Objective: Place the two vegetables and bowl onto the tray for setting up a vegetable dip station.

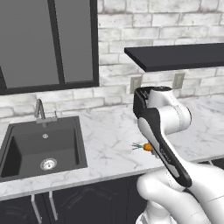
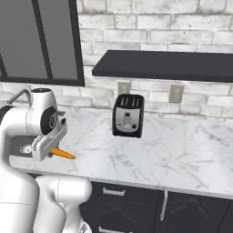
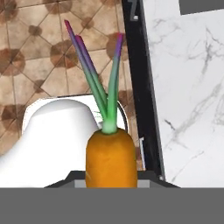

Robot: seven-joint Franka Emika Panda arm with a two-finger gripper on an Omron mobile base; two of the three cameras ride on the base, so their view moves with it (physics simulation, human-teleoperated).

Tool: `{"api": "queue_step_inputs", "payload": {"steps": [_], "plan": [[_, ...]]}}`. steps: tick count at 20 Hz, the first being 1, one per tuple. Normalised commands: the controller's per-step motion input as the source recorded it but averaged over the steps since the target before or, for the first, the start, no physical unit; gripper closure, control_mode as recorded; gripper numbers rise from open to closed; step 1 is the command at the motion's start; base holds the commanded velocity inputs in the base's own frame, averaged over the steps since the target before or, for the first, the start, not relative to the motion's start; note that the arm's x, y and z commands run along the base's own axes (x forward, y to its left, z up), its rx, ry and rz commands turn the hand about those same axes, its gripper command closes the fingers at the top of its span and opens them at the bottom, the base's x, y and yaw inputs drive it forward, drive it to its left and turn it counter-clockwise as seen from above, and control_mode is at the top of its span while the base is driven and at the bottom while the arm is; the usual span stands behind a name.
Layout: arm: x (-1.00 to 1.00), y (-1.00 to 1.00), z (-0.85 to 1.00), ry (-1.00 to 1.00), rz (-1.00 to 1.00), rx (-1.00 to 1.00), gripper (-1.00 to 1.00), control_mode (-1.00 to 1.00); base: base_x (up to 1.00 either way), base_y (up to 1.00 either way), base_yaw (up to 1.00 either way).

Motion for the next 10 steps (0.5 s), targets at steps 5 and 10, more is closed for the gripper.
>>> {"api": "queue_step_inputs", "payload": {"steps": [5, 10], "plan": [[0.0, 0.0, 0.0, 0.0, 0.0, 0.0, 1.0, 1.0, -0.47, -0.01, 0.05], [0.0, 0.0, 0.0, 0.0, 0.0, 0.0, 1.0, 1.0, -0.34, 0.16, 0.02]]}}
